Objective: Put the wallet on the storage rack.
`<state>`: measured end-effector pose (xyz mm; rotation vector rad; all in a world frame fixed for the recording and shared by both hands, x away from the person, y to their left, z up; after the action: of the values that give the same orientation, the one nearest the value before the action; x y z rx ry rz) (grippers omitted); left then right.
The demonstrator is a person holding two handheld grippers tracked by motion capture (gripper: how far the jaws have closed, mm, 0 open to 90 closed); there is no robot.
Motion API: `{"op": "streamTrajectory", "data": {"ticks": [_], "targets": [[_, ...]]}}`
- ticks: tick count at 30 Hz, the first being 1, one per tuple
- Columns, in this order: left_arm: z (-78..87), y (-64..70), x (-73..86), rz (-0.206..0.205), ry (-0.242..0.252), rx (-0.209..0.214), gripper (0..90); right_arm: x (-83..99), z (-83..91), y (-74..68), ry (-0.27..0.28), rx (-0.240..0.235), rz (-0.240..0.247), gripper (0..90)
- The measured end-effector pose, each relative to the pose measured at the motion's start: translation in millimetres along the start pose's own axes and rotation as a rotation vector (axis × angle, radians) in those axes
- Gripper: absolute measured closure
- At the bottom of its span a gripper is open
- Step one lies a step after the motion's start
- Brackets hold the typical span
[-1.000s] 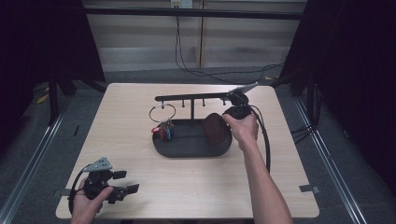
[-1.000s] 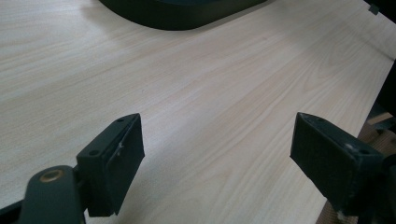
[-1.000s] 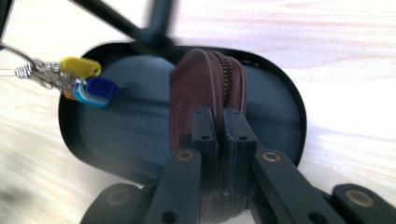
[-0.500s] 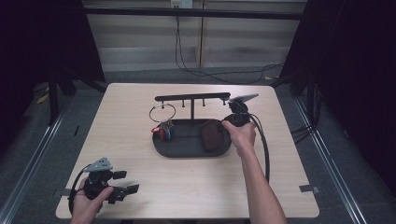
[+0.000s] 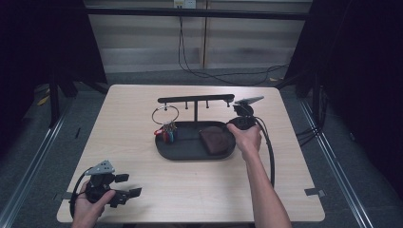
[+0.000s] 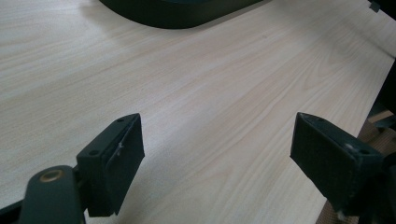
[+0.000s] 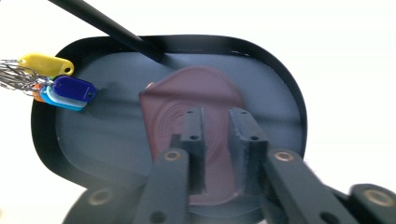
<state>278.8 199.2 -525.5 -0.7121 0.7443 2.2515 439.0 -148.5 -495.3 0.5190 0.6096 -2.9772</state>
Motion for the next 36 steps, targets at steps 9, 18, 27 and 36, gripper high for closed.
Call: {"op": "streamTrajectory", "data": {"ticks": [9,18,27,36], "targets": [[-0.7,0.2,0.0,0.008,0.001,0.002,17.2,0.8,11.7,-1.1,0.019,-0.038,0.037,54.0],[-0.4,-0.7,-0.1,0.013,0.006,0.001,16.9,11.8,22.7,1.6,0.054,-0.049,0.082,36.7],[0.4,-2.5,-1.1,0.025,0.017,-0.003,16.6,31.8,23.3,4.9,0.065,-0.076,0.083,31.4],[1.3,-4.5,-1.8,0.044,0.028,-0.019,16.6,54.1,24.4,5.8,0.099,-0.059,0.142,28.7]]}}
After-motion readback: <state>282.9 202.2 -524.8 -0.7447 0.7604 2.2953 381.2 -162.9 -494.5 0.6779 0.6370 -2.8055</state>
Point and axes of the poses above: each handheld gripper's, and its own axes: z roughly backward along the jaws, x roughly out of its underside, y roughly to its right, the point moved 9 cm from there along -z, roughly forward along the jaws, and after that the axes turned 5 degrees about -y, right-handed, at the moved point
